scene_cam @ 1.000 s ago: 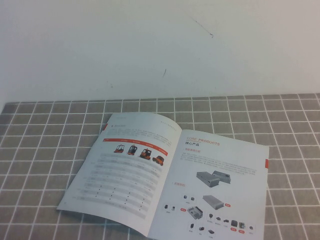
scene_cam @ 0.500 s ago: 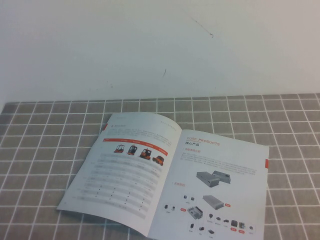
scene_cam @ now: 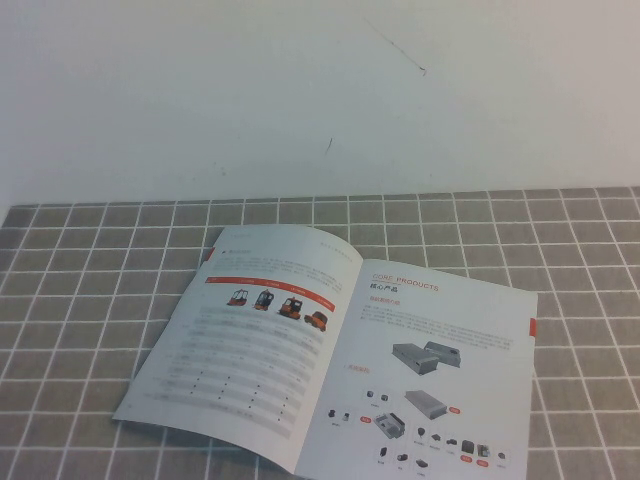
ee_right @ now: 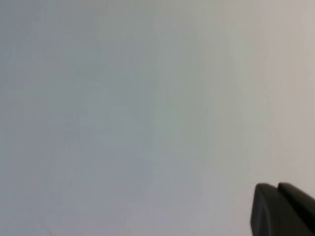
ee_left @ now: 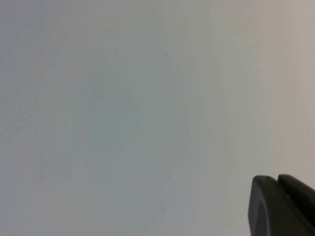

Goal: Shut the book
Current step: 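Close the open booklet and leave it lying on the table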

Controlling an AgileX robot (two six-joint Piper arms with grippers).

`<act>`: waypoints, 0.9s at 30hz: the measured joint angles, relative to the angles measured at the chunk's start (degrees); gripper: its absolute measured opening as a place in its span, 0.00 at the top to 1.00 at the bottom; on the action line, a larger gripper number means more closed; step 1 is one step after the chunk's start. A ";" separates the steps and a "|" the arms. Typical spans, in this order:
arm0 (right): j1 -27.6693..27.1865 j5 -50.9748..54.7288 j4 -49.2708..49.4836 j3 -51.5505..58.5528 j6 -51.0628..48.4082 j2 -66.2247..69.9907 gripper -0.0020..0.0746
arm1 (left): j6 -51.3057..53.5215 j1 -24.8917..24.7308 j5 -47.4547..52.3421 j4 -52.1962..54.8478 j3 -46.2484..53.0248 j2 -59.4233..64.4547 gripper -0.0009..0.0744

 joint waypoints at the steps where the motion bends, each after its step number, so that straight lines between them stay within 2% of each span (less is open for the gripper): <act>1: 0.00 -2.34 0.00 0.00 0.00 0.00 0.98 | 0.00 0.00 -1.16 0.00 0.00 0.00 0.99; 6: 0.00 -8.50 0.22 0.00 -0.54 0.00 0.98 | 0.00 0.00 -3.40 0.11 0.00 0.00 0.99; 11: 0.00 -6.58 0.22 -0.60 -0.54 0.00 0.98 | -0.29 0.00 -2.87 -2.85 0.00 0.00 0.99; 14: 0.00 5.52 0.22 -5.15 -0.54 0.00 0.98 | -0.73 0.00 6.68 -3.65 -1.82 0.00 0.99; 19: 0.00 28.67 0.31 -18.32 -1.19 0.94 0.98 | -0.72 0.00 26.95 -3.65 -12.53 0.30 0.99; 23: 0.00 43.67 1.92 -28.71 -1.19 8.49 0.98 | -0.62 0.00 37.54 -3.65 -21.25 5.60 0.99; 27: 0.00 53.44 6.21 -36.95 -3.64 18.48 0.98 | -0.53 0.00 48.72 -5.05 -28.79 14.48 0.99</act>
